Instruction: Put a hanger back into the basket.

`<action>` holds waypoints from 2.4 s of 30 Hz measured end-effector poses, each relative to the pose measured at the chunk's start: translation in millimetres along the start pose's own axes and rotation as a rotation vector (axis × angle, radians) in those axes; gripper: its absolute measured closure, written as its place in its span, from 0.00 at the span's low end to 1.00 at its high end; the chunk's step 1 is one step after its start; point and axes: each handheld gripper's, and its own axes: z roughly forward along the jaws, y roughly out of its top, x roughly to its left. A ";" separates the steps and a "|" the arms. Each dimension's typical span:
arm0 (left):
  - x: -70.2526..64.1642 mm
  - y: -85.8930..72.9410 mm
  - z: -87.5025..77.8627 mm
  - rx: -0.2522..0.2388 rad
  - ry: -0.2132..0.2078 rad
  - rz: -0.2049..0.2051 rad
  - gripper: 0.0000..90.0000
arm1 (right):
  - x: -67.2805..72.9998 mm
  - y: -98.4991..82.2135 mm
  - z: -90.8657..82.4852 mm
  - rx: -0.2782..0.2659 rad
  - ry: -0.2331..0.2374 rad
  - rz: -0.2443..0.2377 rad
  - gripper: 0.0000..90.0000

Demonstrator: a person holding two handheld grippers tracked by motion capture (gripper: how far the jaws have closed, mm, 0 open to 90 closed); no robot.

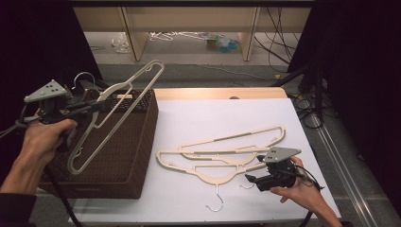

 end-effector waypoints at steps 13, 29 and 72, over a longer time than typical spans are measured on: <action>28.0 -38.5 -7.6 0.087 0.053 -0.021 0.95 | 0.3 -1.5 0.8 0.007 0.003 0.004 0.25; 35.5 -54.9 24.6 0.228 0.042 0.055 0.95 | 0.4 -2.6 0.7 0.004 0.001 -0.006 0.25; 48.6 -105.1 31.6 0.206 0.315 -0.197 0.56 | 0.2 -6.0 6.7 -0.010 0.003 -0.003 0.24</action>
